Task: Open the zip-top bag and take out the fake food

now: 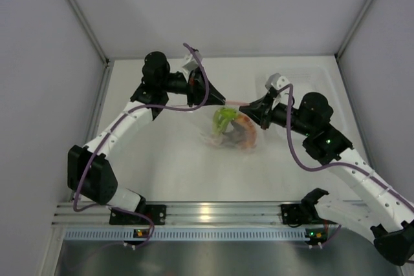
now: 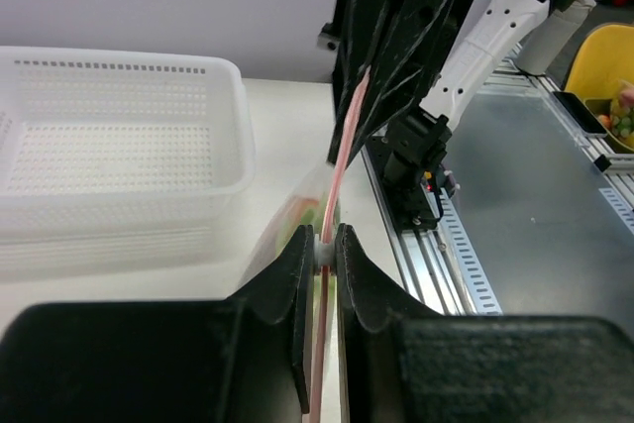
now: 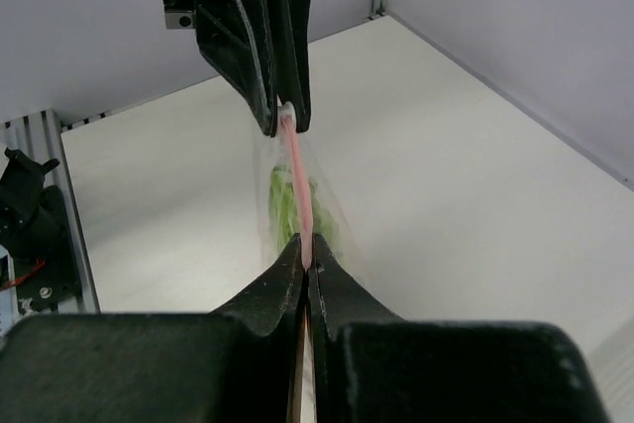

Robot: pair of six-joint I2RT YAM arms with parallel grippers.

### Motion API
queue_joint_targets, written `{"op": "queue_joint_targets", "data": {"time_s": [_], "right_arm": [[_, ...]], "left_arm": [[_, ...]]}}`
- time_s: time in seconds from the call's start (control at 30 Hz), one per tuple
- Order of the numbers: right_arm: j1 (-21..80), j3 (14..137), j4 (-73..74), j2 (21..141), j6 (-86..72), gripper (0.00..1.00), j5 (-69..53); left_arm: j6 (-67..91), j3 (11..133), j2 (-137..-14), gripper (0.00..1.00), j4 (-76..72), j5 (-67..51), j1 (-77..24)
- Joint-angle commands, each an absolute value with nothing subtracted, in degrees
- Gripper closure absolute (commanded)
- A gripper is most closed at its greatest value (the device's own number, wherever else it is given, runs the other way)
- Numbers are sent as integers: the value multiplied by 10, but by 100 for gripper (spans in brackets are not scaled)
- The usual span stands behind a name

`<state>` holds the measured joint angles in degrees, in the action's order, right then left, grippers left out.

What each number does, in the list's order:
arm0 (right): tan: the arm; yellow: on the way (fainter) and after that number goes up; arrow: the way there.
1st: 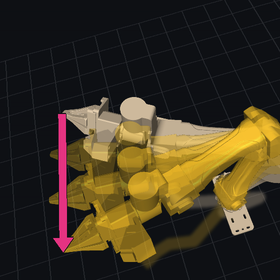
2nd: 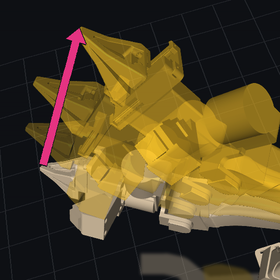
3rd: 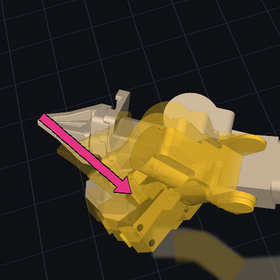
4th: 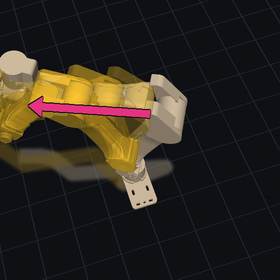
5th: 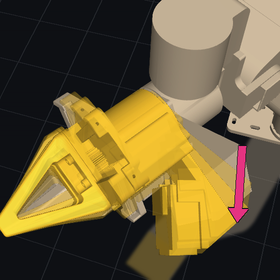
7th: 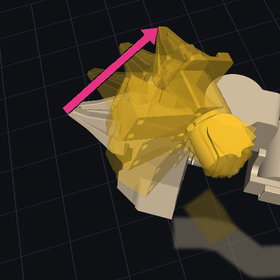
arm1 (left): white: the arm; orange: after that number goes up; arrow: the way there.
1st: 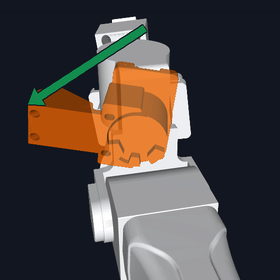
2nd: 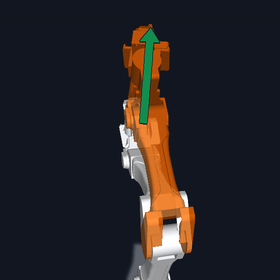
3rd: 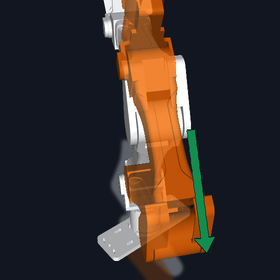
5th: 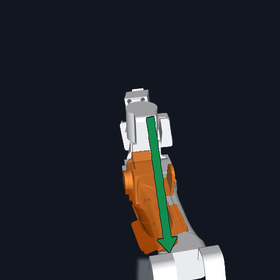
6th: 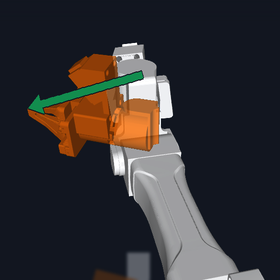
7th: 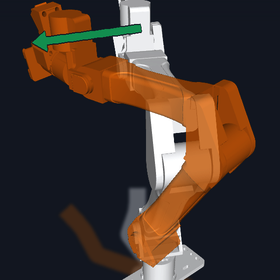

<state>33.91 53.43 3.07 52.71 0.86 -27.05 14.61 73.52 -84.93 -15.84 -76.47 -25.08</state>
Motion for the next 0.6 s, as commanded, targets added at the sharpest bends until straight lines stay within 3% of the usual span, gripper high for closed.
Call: {"op": "queue_joint_targets", "data": {"time_s": [0.0, 0.17, 0.57], "right_arm": [[326, 521, 11, 474, -20, 100, -236], [325, 469, -61, 443, -53, 100, -222], [325, 444, -78, 403, -57, 100, -177]], "left_arm": [[138, 735, -860, 100, -184, -803, -200], [145, 724, -855, 100, -184, -831, -138], [110, 642, -829, 100, -184, -766, -14]]}}
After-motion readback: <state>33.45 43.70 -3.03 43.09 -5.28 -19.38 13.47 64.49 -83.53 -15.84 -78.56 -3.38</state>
